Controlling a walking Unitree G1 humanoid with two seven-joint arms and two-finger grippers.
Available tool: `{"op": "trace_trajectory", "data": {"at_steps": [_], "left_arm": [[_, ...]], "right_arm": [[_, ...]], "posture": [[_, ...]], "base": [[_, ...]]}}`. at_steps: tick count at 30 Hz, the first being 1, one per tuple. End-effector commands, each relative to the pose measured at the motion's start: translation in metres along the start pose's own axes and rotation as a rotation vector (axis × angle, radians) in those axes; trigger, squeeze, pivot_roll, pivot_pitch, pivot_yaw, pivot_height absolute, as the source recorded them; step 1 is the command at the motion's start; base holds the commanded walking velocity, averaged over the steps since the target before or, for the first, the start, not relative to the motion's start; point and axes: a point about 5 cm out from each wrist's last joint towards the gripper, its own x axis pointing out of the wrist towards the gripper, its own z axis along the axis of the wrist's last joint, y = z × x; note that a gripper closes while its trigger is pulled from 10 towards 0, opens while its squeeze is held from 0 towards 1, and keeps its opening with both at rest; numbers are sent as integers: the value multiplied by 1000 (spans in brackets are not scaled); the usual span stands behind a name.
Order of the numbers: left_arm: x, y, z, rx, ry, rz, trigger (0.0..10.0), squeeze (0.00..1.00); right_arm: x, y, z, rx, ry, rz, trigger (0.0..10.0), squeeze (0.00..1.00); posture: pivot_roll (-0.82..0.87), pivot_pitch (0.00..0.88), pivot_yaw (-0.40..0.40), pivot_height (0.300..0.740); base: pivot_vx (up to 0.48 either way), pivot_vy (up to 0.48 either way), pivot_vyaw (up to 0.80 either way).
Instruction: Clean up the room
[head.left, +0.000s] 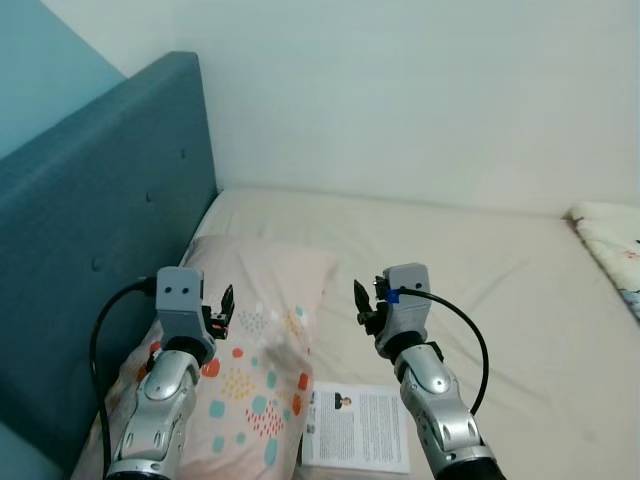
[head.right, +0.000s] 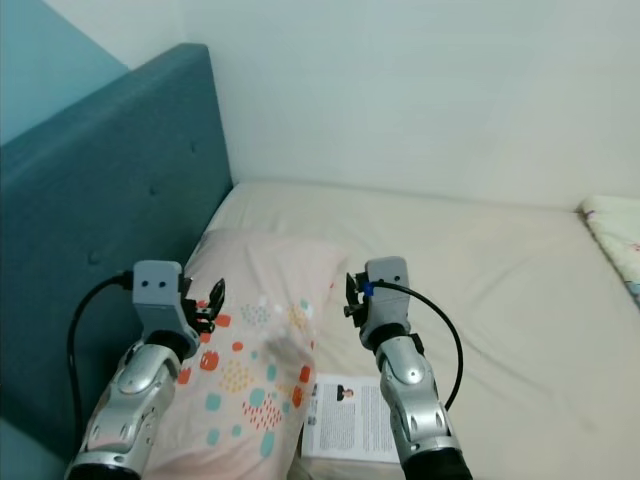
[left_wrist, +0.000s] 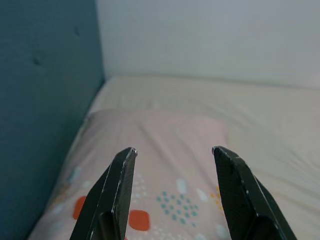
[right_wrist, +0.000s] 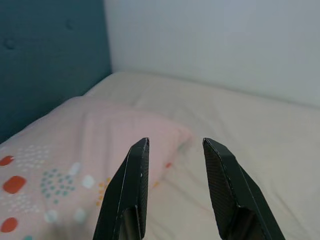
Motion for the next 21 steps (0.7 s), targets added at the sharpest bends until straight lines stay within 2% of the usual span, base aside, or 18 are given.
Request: {"op": "trace_trajectory", "data": {"at_steps": [1, 3, 4, 7, 11, 12, 14, 17, 21], "left_arm": [[-3, -1, -5, -1, 12, 2, 10000, 0], [-4, 1, -6, 5, 21, 5, 10000, 0], [-4, 3, -11, 29, 50, 7, 10000, 0], [-3, 3, -15, 29, 66, 6, 10000, 0], [-4, 5, -30, 17, 123, 13, 10000, 0], [-4, 3, -40, 21, 153, -5, 10000, 0], [-4, 3, -40, 21, 153, -5, 10000, 0], [-6, -1, -50, 18, 200, -27, 10000, 0], [-5, -3, -51, 17, 201, -10, 10000, 0]], "right_arm": [[-6, -6, -9, 1, 22, -27, 10000, 0], [-7, -8, -15, 16, 44, -34, 10000, 0], [-7, -13, -28, 4, 99, -61, 10000, 0], [-8, -14, -33, 4, 121, -72, 10000, 0], [-10, -21, -47, 7, 179, -109, 10000, 0], [-10, -25, -54, -5, 224, -139, 10000, 0], [-10, -25, -54, -5, 224, -139, 10000, 0], [-12, -25, -61, 21, 247, -135, 10000, 0], [-14, -22, -68, 21, 271, -121, 10000, 0]], "posture": [[41, 0, -97, 740], [46, 0, -98, 740], [50, 0, -98, 740], [49, 0, -95, 740], [43, 0, -81, 740], [33, 0, -73, 740], [33, 0, -73, 740], [17, 0, -76, 740], [19, 0, -71, 740]], "base": [[0, 0, 0], [0, 0, 0], [0, 0, 0], [0, 0, 0], [0, 0, 0], [0, 0, 0], [0, 0, 0], [0, 0, 0], [0, 0, 0]]}}
